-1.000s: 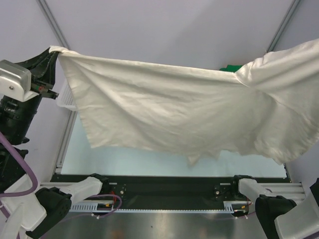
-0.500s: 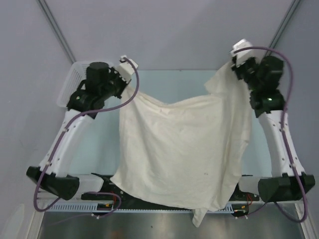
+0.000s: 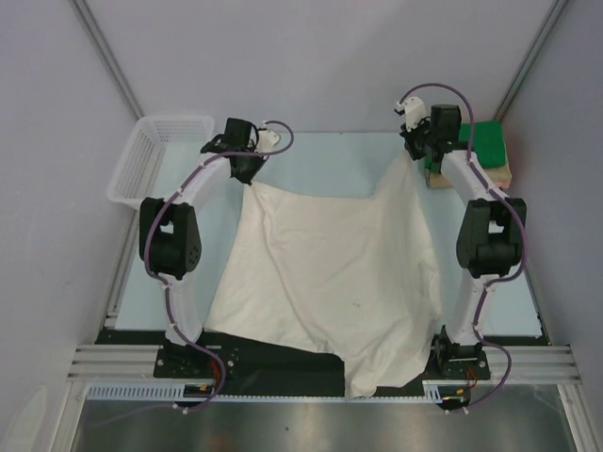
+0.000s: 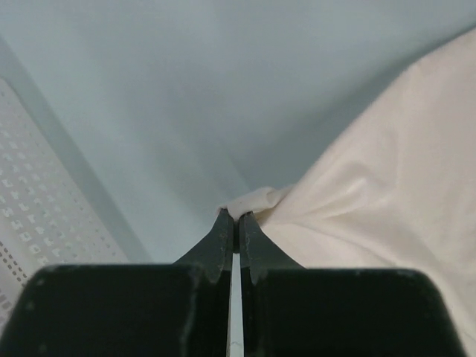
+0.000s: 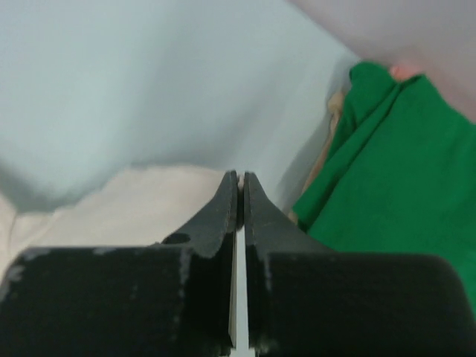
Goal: Fold and stack the t-shirts
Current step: Flatten the tshirt out
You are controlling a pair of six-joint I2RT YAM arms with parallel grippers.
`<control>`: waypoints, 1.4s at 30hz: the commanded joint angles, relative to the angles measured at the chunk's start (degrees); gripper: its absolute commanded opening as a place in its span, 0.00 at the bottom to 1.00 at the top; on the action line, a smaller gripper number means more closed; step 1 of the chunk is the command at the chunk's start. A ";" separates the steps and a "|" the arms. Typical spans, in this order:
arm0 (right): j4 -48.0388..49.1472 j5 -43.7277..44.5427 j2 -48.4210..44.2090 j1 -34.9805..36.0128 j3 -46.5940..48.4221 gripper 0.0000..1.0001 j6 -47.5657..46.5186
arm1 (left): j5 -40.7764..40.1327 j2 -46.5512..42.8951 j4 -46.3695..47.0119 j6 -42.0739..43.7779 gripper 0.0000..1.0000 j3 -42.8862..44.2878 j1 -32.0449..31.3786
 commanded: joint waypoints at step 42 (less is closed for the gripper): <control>14.40 12.51 40.41 4.71 52.36 0.00 -1.54 | -16.40 23.75 6.37 3.65 0.00 33.78 8.42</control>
